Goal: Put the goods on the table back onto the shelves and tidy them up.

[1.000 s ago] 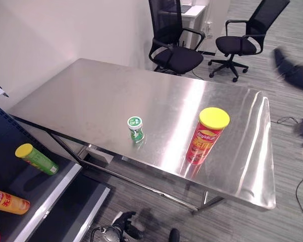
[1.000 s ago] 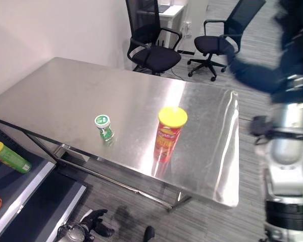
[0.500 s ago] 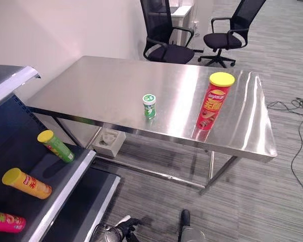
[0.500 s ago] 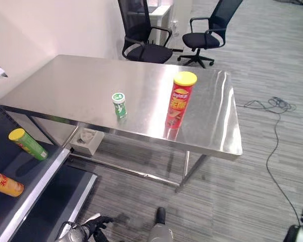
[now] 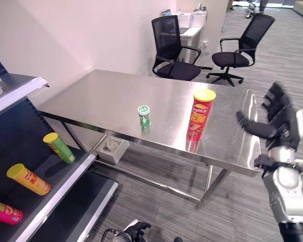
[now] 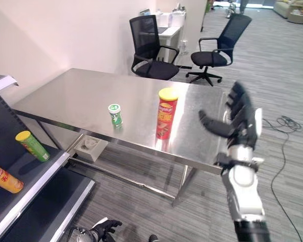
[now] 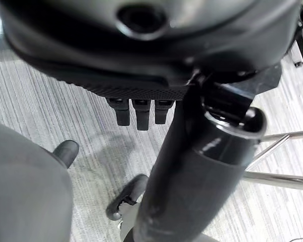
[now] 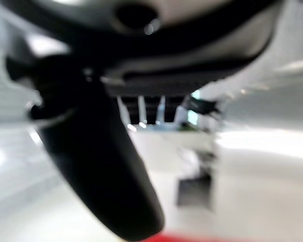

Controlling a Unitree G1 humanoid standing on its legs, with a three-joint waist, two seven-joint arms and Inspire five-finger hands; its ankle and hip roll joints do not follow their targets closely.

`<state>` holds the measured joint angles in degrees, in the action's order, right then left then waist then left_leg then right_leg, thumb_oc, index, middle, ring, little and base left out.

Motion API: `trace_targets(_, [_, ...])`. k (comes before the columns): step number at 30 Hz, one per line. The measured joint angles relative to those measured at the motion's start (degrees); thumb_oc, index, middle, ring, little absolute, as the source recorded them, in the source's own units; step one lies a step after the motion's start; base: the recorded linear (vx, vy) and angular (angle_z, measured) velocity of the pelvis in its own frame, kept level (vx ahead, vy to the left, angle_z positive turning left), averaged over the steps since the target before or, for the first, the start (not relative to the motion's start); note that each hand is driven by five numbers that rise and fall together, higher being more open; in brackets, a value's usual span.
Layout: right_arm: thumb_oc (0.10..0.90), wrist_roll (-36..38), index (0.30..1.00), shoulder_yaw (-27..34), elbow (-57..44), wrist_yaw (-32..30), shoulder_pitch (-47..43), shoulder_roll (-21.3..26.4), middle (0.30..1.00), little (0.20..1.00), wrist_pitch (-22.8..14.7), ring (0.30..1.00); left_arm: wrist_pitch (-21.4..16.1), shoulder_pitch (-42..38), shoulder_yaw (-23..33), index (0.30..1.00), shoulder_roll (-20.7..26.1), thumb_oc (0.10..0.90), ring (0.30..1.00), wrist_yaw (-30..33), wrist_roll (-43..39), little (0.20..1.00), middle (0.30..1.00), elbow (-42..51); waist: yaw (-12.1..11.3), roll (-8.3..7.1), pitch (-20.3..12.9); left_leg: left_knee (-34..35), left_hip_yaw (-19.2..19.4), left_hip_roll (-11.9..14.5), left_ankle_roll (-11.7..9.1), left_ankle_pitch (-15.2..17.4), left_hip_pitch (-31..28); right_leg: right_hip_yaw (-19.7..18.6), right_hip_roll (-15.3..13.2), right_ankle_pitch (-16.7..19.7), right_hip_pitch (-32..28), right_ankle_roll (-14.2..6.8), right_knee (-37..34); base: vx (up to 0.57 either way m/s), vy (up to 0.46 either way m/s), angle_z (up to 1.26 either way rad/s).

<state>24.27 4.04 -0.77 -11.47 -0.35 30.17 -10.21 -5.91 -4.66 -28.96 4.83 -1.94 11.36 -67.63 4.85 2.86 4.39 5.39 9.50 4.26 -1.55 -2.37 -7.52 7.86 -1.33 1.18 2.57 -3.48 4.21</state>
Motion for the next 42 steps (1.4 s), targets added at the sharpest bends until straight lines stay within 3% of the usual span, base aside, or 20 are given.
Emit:
trace_targets(12, [0.800,-1.5,0.900,-4.1,-1.8,3.8,4.5,-3.9,0.900,0.900,1.4,0.900,0.0,-0.2,2.5,0.900,-0.2,0.800,0.900,0.4,0.1,0.900,0.900,-1.5,-0.4,-0.02,-0.3,-0.1,-0.6,-0.5,-0.4,0.1,0.0,1.2,-0.2,2.8,-3.2,0.7,-5.7,0.03,-0.016,0.04])
trace_targets(29, [0.800,-1.8,0.900,-0.7,-2.4,2.2,4.9,-3.9,0.900,0.900,1.3,0.900,0.0,0.2,2.7,0.900,0.0,0.800,0.900,0.6,0.2,0.900,0.900,-1.5,-0.5,-0.74,-1.3,0.1,-0.8,-0.4,-0.5,0.3,0.5,1.6,0.1,4.4,-4.7,0.8,-9.5,0.04,-0.023,0.01])
trace_targets(42, [0.800,-1.8,0.900,-5.1,-3.0,3.8,4.2,-3.9,0.900,0.900,1.3,0.900,0.0,0.7,3.2,0.900,0.1,0.800,0.900,1.8,0.0,0.900,0.900,-1.2,-1.0,-0.84,-2.1,0.1,-2.8,-0.3,-0.6,0.4,0.8,3.2,0.0,4.1,-5.7,1.0,-9.5,0.04,-0.016,0.08])
